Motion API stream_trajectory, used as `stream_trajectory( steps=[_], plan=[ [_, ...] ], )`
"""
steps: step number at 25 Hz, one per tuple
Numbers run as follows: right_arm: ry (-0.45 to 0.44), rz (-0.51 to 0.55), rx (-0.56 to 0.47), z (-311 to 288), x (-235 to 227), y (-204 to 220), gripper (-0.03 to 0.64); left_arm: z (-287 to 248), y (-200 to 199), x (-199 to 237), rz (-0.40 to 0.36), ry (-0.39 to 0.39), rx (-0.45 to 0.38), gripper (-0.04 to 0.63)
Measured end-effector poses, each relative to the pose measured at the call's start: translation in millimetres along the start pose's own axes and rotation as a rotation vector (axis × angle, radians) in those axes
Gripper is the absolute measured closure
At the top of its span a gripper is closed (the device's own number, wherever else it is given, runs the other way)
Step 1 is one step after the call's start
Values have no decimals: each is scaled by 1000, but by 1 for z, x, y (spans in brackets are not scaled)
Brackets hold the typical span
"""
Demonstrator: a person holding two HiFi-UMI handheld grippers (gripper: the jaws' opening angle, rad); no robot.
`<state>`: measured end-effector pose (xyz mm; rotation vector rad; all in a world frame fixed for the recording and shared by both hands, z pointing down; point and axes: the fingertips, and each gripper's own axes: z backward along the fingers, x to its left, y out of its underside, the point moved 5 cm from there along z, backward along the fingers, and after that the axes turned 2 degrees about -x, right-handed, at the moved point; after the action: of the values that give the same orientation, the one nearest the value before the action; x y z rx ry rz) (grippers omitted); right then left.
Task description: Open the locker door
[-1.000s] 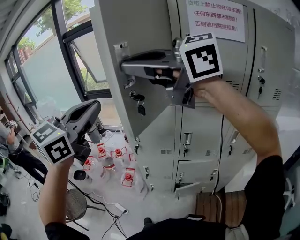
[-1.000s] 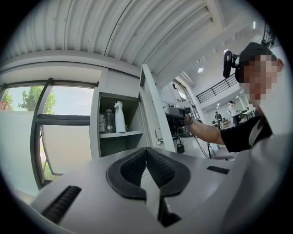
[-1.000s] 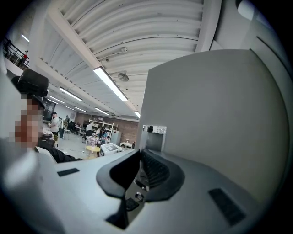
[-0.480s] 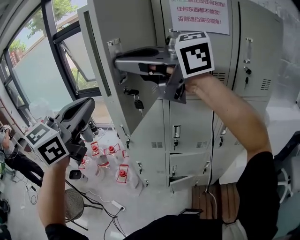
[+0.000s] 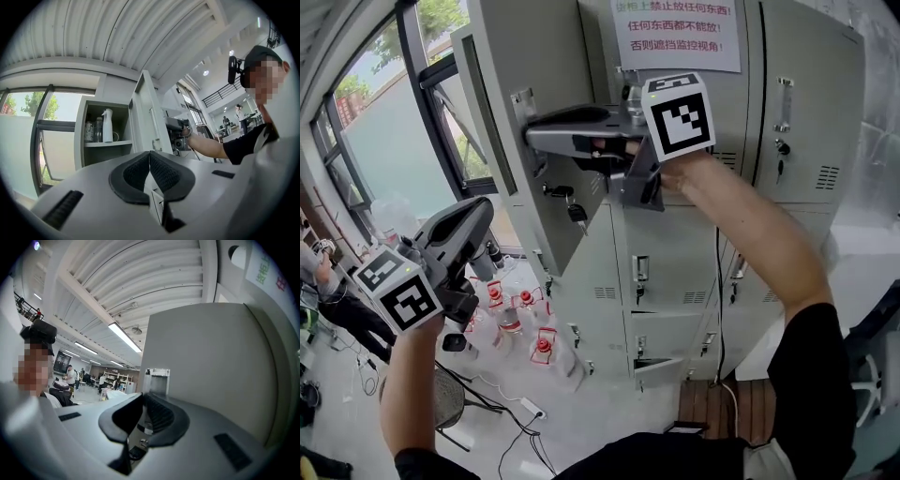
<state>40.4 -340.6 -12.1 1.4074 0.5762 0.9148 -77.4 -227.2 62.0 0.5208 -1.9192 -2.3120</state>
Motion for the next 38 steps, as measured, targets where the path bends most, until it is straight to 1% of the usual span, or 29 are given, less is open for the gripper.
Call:
stream_trajectory(
  steps=[7,14,19,25,33,38],
  plan=[
    [-56,-8,-3,28,8,-5,578,-12,-7,-33,-18,-21,14,578],
    [-167,-26,-8,47,11,-8,578,-19,-18,-60,-54,-29,19,578],
    [-214,-34,-22,61,9,-8,578,-24,-21,-72,-74,-40,30,578],
    [-229,-27,-27,75,11,-10,575,-31,-20,-81,-76,-46,33,580],
    [-241,-34,-30,99,12,-12,575,-36,-19,-89,-70,-31,20,578],
    [-229,-24,-50,112,14,-13,577,-37,-20,-95,-67,-21,15,578]
  ],
)
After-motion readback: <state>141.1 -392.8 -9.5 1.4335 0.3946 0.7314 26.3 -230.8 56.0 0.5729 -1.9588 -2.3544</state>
